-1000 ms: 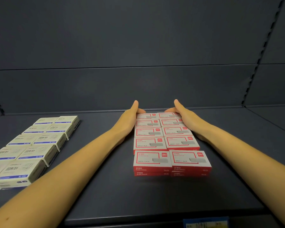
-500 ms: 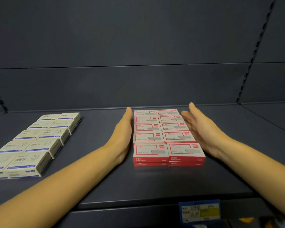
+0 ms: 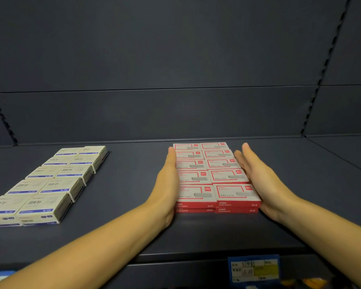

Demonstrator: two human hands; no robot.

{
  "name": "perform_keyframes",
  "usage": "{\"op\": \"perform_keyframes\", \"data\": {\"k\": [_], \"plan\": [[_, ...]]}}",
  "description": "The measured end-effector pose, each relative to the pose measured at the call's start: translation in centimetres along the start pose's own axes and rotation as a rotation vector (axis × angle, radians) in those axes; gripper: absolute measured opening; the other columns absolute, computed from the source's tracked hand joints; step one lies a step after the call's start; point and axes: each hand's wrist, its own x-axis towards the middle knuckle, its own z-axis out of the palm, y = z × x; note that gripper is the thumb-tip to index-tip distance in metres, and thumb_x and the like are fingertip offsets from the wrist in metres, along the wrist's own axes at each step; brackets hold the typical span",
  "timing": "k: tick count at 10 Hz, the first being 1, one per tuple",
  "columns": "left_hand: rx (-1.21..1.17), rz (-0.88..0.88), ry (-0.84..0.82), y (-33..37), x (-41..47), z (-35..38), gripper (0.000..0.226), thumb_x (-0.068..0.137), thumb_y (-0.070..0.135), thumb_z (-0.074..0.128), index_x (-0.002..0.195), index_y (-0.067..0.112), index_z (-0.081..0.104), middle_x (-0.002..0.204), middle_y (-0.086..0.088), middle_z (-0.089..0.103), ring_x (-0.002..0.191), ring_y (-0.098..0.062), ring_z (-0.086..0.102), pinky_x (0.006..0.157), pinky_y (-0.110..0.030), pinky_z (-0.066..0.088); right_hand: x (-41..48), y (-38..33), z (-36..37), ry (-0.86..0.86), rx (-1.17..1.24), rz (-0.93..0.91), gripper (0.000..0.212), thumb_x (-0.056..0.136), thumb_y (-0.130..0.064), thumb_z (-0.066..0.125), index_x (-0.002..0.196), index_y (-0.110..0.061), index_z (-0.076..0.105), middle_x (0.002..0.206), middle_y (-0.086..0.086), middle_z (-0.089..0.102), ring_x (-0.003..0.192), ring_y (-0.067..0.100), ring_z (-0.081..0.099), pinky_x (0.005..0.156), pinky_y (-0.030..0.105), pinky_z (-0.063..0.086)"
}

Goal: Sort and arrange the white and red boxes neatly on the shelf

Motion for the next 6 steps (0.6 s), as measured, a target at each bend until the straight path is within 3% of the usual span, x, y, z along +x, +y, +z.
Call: {"op": "perform_keyframes", "data": {"k": [3,4,5,6], "plan": [[-0.095,0.010,-0.045,0.3,-0.4,-0.2,0.043,0.097,0.047,0.023,0.070,0.031,0.051,0.045,0.022,0.062,0.046,0.005,0.062,0.037,-0.011,0.045,-0.1,-0.1,0.1,0.017,-0.016,-0.010,0.062,0.090,-0.060,0.026,0.042,-0.049,0.064,0.059,-0.020,0.070,0.065,0.005,0.071,0.047,0.017,0.053],[-0.069,-0.014,-0.060,0.8,-0.8,-0.8,0.043,0.096,0.050,0.024,0.072,0.031,0.055,0.056,0.017,0.069,0.056,-0.003,0.068,0.043,-0.016,0.051,-0.4,-0.4,0.2,-0.008,-0.060,-0.025,0.062,0.090,-0.059,0.027,0.047,-0.042,0.068,0.058,-0.021,0.069,0.063,0.003,0.070,0.045,0.015,0.051],[-0.053,0.023,-0.063,1.0,-1.2,-1.4,0.038,0.096,0.050,0.026,0.086,0.033,0.059,0.079,0.013,0.074,0.080,-0.006,0.071,0.065,-0.019,0.056,-0.5,-0.4,-0.4,-0.033,-0.053,-0.099,0.043,0.092,-0.056,0.029,0.072,-0.037,0.063,0.063,-0.020,0.070,0.064,0.000,0.069,0.048,0.014,0.051],[0.071,0.113,0.049,2.8,-3.1,-2.0,0.037,0.097,0.042,0.032,0.126,0.029,0.051,0.132,0.017,0.051,0.124,0.001,0.042,0.104,-0.020,0.032,-1.7,-1.6,0.1,0.101,-0.160,-0.194,0.033,0.096,-0.042,0.036,0.112,-0.028,0.061,0.113,-0.015,0.065,0.103,0.002,0.062,0.086,0.020,0.046]]}}
